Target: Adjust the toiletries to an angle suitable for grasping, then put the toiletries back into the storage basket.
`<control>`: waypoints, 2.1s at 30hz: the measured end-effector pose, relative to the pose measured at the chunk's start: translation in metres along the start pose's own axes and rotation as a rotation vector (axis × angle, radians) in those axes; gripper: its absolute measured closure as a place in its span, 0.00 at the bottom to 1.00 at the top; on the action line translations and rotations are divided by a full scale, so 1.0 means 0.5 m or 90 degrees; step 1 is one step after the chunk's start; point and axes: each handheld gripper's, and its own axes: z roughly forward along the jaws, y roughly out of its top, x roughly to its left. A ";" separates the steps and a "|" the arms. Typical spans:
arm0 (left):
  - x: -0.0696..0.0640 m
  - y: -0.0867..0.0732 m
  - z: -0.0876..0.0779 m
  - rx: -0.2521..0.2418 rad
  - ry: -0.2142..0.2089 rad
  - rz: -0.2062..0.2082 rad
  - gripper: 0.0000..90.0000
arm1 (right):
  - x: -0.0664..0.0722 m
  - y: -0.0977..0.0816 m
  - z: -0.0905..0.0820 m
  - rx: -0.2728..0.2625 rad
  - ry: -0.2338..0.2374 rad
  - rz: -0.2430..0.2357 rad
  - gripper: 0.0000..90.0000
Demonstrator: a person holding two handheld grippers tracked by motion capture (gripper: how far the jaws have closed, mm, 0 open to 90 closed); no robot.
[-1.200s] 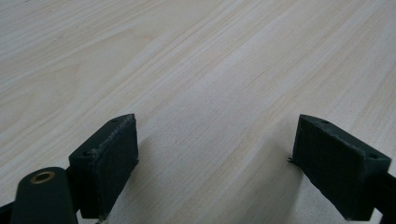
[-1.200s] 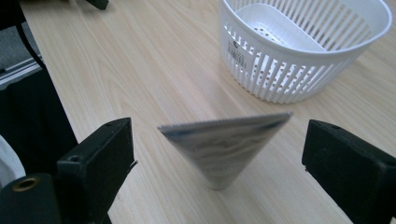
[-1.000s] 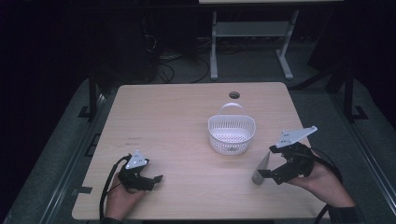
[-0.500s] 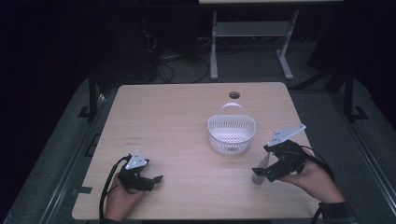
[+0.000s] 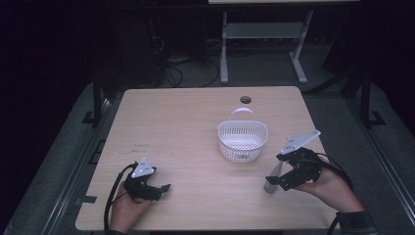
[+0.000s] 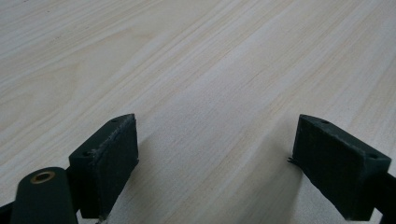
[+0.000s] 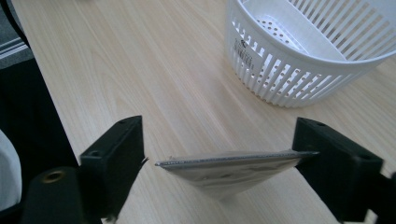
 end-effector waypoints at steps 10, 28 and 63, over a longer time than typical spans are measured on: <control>0.000 0.000 0.000 0.000 -0.001 0.000 0.15 | -0.004 -0.005 -0.008 -0.008 -0.001 -0.001 0.33; 0.000 0.000 -0.001 0.001 -0.001 0.002 0.15 | -0.011 0.002 -0.016 -0.027 -0.007 0.011 0.33; 0.000 0.000 0.000 0.000 -0.002 -0.001 0.15 | -0.049 0.066 -0.055 -0.064 -0.029 0.021 0.33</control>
